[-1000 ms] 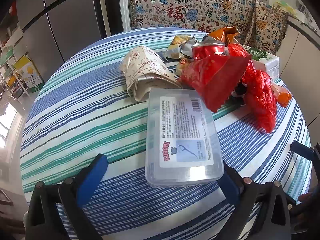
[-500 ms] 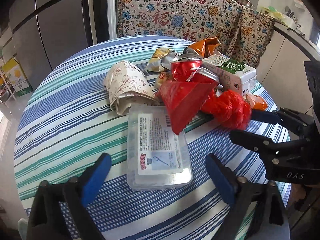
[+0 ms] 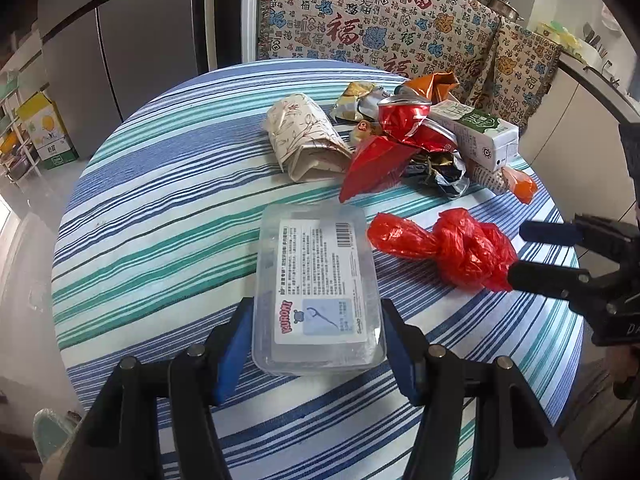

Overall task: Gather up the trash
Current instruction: 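Grasp the clear plastic box with the left tool while the right grasps the red bag, then carry both items over the blue wastebasket and open both tools to drop them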

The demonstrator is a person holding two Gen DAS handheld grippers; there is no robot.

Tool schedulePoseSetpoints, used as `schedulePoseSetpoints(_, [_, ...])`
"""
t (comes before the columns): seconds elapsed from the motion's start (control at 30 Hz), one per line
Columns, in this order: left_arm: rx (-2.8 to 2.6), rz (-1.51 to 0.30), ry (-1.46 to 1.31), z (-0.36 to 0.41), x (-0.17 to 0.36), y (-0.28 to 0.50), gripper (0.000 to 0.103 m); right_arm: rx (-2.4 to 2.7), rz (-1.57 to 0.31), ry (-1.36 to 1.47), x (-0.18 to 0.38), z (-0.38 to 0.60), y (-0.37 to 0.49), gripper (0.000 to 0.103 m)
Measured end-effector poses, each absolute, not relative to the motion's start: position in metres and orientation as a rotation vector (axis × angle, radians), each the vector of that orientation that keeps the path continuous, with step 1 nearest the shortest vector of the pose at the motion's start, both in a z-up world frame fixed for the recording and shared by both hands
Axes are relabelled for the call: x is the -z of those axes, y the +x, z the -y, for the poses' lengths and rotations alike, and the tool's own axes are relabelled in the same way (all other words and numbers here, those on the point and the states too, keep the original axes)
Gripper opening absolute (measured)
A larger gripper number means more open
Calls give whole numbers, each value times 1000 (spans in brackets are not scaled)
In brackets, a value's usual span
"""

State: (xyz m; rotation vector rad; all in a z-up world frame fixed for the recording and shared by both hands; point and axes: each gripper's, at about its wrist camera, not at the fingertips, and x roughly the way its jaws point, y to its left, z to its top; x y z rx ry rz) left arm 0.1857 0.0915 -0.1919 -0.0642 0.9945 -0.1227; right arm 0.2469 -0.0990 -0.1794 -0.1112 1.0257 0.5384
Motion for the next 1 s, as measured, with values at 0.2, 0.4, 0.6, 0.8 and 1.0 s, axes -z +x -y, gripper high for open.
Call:
schedulePoseSetpoints(0.2, [144, -1001, -83, -96, 192, 182, 64, -687, -1045, -326, 184, 55, 264, 81])
schedulePoseSetpoints(0.4, [137, -1008, -34, -91, 192, 184, 63, -667, -1101, -420, 199, 40, 265, 44])
schedulePoseSetpoints(0.6, [137, -981, -53, -89, 184, 173, 62, -634, -1059, -187, 172, 91, 245, 43])
schedulePoseSetpoints(0.8, [197, -924, -90, -60, 154, 155, 62, -533, -1009, 86, 153, 174, 225, 44])
schedulePoseSetpoints(1.0, [387, -851, -80, 22, 114, 172, 62, -223, -912, 294, 137, 299, 209, 44])
